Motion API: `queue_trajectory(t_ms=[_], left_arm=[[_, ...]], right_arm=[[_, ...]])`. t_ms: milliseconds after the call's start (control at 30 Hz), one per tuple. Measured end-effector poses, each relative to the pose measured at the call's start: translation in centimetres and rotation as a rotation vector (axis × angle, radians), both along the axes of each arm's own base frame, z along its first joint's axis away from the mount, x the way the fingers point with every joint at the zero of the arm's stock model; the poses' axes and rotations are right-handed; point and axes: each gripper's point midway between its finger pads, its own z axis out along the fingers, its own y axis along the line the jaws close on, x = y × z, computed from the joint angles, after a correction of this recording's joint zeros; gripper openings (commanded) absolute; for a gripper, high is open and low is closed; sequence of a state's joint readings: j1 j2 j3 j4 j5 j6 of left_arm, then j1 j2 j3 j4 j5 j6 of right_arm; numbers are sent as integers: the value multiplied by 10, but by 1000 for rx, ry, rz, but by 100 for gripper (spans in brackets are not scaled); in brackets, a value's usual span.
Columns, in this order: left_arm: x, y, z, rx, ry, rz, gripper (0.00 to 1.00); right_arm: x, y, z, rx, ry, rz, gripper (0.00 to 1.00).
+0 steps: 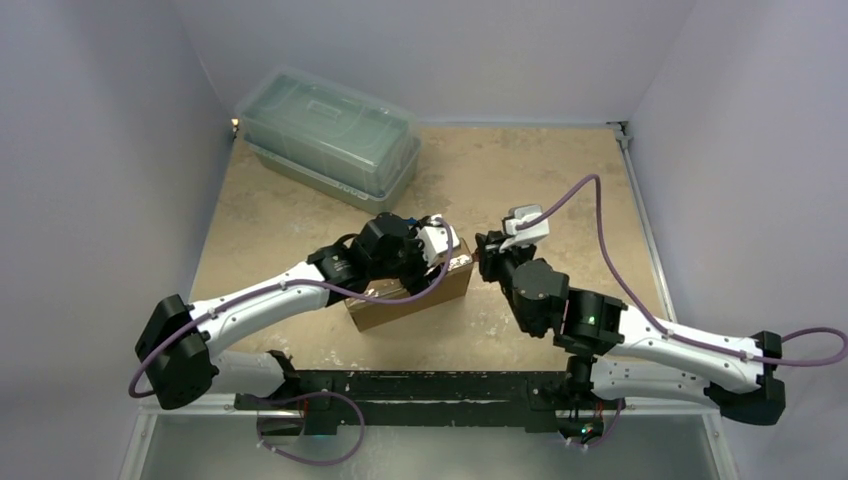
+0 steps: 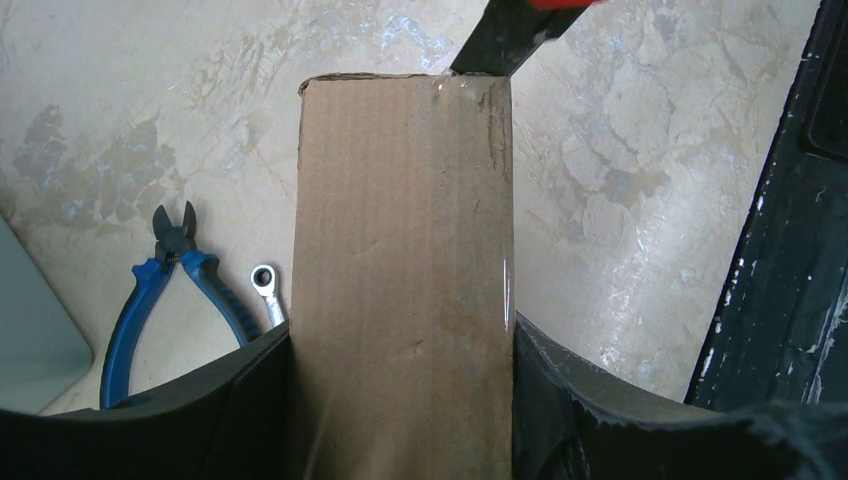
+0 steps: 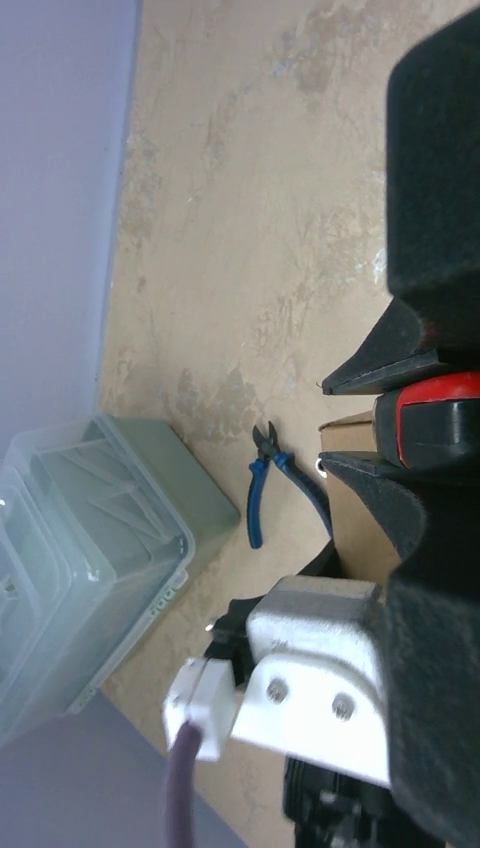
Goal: Unpack the express box
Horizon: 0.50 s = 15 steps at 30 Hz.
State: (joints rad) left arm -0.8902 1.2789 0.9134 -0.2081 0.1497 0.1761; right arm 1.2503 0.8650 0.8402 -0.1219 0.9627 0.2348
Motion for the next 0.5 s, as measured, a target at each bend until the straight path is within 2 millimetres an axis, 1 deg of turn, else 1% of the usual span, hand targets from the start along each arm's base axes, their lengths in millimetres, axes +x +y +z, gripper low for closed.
queue_trajectory(t_ms=[67, 167, 267, 367, 500], left_arm=[[1, -2, 0, -2, 2, -2, 27], [4, -1, -1, -3, 8, 11, 27], [6, 0, -1, -6, 15, 24, 27], [8, 1, 0, -8, 25, 49, 27], [16, 2, 3, -17, 58, 111, 27]], right_arm=[[-1, -5, 11, 8, 1, -15, 0], [-3, -10, 43, 93, -22, -17, 0], [-8, -28, 72, 194, -51, -32, 0], [-12, -45, 84, 249, -69, -52, 0], [-13, -62, 90, 283, -81, -96, 0]])
